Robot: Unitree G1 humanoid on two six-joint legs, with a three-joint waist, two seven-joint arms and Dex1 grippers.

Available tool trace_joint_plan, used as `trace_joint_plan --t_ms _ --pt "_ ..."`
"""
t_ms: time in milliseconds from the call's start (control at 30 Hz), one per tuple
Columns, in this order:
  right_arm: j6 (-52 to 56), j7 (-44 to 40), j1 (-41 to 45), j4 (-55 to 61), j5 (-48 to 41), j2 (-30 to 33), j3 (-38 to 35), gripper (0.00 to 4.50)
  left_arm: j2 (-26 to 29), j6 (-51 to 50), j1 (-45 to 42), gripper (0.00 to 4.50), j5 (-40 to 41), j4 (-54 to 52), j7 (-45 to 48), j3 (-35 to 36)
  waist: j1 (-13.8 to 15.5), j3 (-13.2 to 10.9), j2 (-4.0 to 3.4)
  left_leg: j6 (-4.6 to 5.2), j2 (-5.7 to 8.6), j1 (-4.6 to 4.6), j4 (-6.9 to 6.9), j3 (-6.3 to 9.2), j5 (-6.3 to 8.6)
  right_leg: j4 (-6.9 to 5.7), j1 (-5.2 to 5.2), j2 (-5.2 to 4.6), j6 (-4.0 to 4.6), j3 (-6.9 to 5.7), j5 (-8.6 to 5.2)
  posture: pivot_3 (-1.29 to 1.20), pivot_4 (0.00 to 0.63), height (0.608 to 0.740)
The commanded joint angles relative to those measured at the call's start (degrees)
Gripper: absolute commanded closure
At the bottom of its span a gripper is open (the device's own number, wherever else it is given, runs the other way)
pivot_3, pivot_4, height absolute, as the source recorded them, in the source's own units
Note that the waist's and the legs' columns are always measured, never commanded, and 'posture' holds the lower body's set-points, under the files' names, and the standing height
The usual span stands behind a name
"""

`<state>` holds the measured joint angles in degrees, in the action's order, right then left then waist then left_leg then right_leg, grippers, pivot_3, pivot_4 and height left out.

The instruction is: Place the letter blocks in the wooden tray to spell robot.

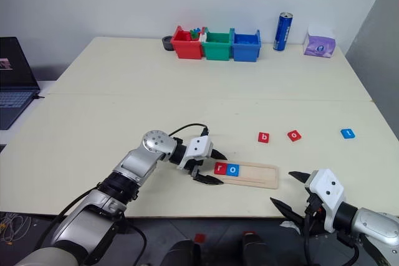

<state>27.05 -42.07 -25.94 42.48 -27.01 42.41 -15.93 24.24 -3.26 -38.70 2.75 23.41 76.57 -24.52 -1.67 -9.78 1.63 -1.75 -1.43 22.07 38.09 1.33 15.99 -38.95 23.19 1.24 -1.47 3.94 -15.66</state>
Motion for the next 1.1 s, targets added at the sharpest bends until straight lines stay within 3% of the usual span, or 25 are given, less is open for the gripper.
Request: trace_joint_plan --t_ms 33,133,333,500,800,1100 --pt "-0.1 0.4 0.4 2.2 0.0 -0.1 0.1 0.00 -0.4 -1.7 0.2 0.78 -1.5 -0.9 -1.3 -0.4 0.0 0.0 0.00 0.00 0.00 -0.01 0.00 0.00 0.00 0.00 -0.01 0.00 0.00 0.00 0.00 0.00 0.150 0.740" --pt "0.0 0.5 1.3 1.7 -0.1 0.1 0.2 0.00 -0.6 -3.6 0.5 0.03 -1.2 -2.0 -1.6 0.0 0.0 0.0 0.01 0.00 0.00 -0.01 0.01 0.00 0.00 0.00 -0.01 0.00 0.00 0.00 0.00 0.00 0.150 0.740" --pt "0.7 0.1 4.4 1.1 -1.4 0.5 -0.1 0.00 0.1 -6.8 2.0 0.03 0.5 -6.6 -1.6 1.3 0.0 0.0 0.00 0.00 -0.02 -0.01 0.01 0.01 0.00 -0.01 -0.01 0.00 0.00 0.00 0.00 0.00 0.150 0.740" --pt "4.6 1.4 12.0 -1.3 -3.8 0.4 1.7 0.00 2.8 -9.5 3.9 0.03 2.8 -11.2 -1.8 3.9 -0.3 0.0 0.01 0.00 -0.05 -0.05 0.00 0.04 0.00 -0.03 0.00 0.02 0.01 0.04 0.00 0.00 0.150 0.740" --pt "6.5 2.5 36.4 -22.3 5.3 -0.8 16.2 0.00 6.4 -13.6 9.7 0.03 5.3 -19.1 -3.6 6.8 -0.1 -0.1 0.02 0.00 -0.09 -0.06 0.00 0.03 0.00 -0.02 0.03 0.02 0.04 0.07 0.02 0.00 0.150 0.740" --pt "1.5 -1.4 49.6 -40.8 11.9 -4.0 22.5 0.00 9.1 -17.1 14.3 0.03 8.2 -25.2 -4.8 9.3 -0.1 -0.1 0.00 0.00 -0.16 0.03 -0.02 0.01 0.00 -0.02 0.10 -0.04 0.32 0.03 0.17 0.00 0.150 0.740"
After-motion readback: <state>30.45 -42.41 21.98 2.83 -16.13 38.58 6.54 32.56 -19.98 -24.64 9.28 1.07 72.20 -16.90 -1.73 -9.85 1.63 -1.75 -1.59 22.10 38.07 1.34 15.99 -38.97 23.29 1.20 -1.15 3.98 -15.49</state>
